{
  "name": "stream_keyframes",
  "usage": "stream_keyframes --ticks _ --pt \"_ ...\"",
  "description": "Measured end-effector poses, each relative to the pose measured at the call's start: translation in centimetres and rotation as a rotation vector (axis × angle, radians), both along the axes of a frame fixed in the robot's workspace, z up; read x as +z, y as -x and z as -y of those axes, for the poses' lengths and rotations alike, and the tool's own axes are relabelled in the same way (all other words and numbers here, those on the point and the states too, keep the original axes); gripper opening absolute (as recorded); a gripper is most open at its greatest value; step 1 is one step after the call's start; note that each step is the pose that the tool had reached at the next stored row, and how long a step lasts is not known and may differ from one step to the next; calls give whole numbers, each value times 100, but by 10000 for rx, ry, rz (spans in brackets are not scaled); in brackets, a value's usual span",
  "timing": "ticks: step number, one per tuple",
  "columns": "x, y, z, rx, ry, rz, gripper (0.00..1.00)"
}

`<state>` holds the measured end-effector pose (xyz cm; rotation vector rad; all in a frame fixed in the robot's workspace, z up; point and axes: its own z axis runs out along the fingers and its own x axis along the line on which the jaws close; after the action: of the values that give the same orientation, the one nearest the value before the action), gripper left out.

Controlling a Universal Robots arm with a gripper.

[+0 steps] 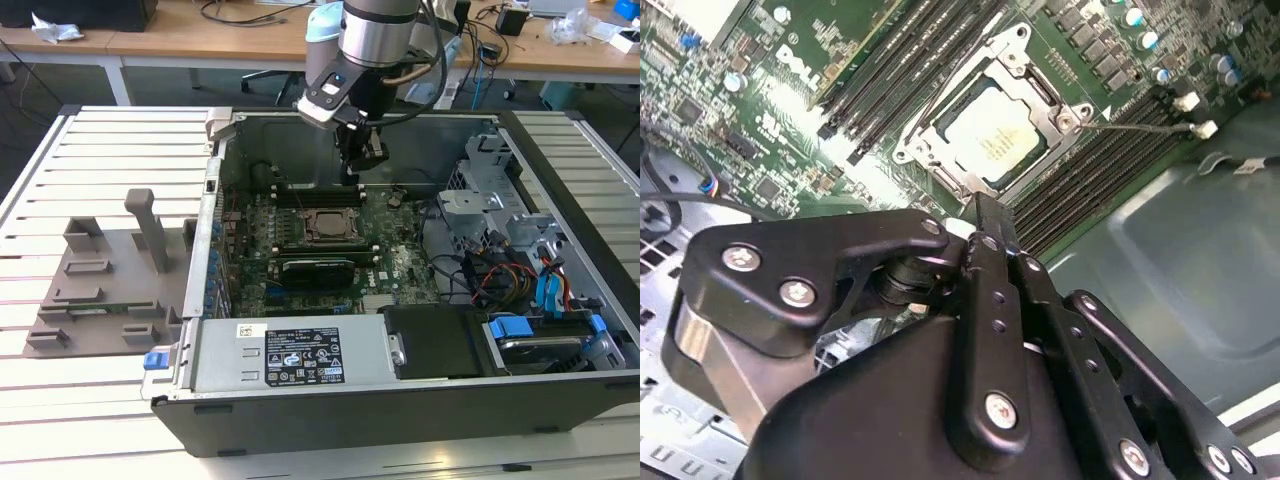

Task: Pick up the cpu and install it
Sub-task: 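Install the first cpu locking lever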

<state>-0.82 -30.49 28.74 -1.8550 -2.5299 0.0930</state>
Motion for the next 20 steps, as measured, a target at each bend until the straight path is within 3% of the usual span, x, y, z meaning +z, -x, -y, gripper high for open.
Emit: stream_keyframes --ticks 3,20 --pt "0 0 0 632 0 1 11" --pt "0 0 0 2766 0 0 11"
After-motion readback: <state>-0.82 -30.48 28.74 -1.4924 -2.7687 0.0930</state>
